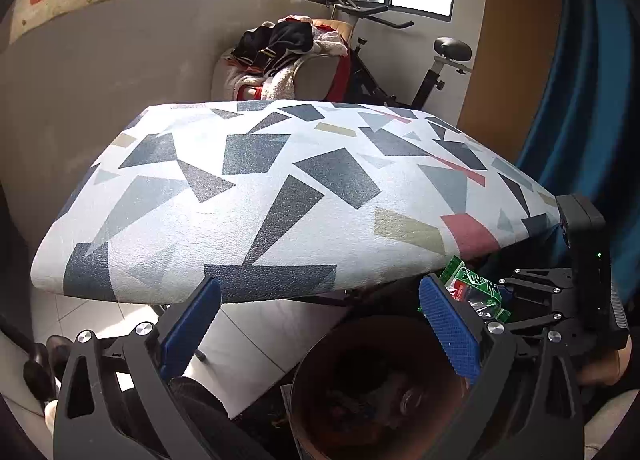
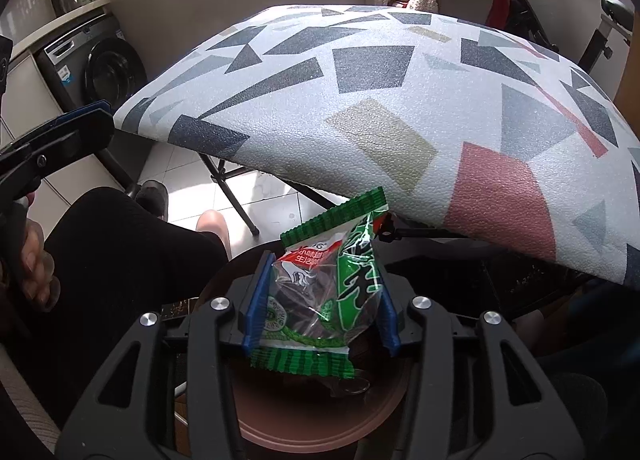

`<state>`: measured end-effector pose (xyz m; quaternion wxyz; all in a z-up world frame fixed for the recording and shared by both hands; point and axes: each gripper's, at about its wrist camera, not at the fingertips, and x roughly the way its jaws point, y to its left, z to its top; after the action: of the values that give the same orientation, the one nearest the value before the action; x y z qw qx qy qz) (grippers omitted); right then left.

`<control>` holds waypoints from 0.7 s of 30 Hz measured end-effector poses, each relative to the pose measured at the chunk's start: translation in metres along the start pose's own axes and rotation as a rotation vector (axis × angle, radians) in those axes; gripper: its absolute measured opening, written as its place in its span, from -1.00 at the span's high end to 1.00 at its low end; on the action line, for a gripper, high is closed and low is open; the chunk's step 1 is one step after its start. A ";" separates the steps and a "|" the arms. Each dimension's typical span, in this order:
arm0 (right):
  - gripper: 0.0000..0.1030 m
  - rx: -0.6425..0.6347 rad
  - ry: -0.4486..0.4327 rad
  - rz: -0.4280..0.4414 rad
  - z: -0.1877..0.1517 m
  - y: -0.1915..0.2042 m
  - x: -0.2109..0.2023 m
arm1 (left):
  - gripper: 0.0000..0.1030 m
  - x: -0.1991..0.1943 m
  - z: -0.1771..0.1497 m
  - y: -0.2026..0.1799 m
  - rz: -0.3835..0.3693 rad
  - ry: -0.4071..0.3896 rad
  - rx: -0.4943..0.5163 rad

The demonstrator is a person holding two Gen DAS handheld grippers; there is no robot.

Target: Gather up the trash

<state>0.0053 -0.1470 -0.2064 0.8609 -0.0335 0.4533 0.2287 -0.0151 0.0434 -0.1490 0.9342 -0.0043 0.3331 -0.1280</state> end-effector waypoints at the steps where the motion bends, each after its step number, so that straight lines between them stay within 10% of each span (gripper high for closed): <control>1: -0.09 0.001 0.000 -0.004 0.000 0.000 0.000 | -0.88 0.001 0.000 0.001 0.002 0.001 -0.005; 9: -0.76 0.013 -0.020 -0.045 0.002 -0.004 -0.004 | -0.88 0.001 0.000 0.000 0.021 0.008 -0.006; 21: -0.88 -0.026 -0.197 -0.190 0.062 -0.020 -0.069 | -0.88 -0.017 0.059 -0.006 0.068 -0.072 0.002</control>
<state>0.0284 -0.1734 -0.1182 0.9185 -0.0649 0.3583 0.1544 0.0075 0.0368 -0.0919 0.9493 0.0036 0.2992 -0.0963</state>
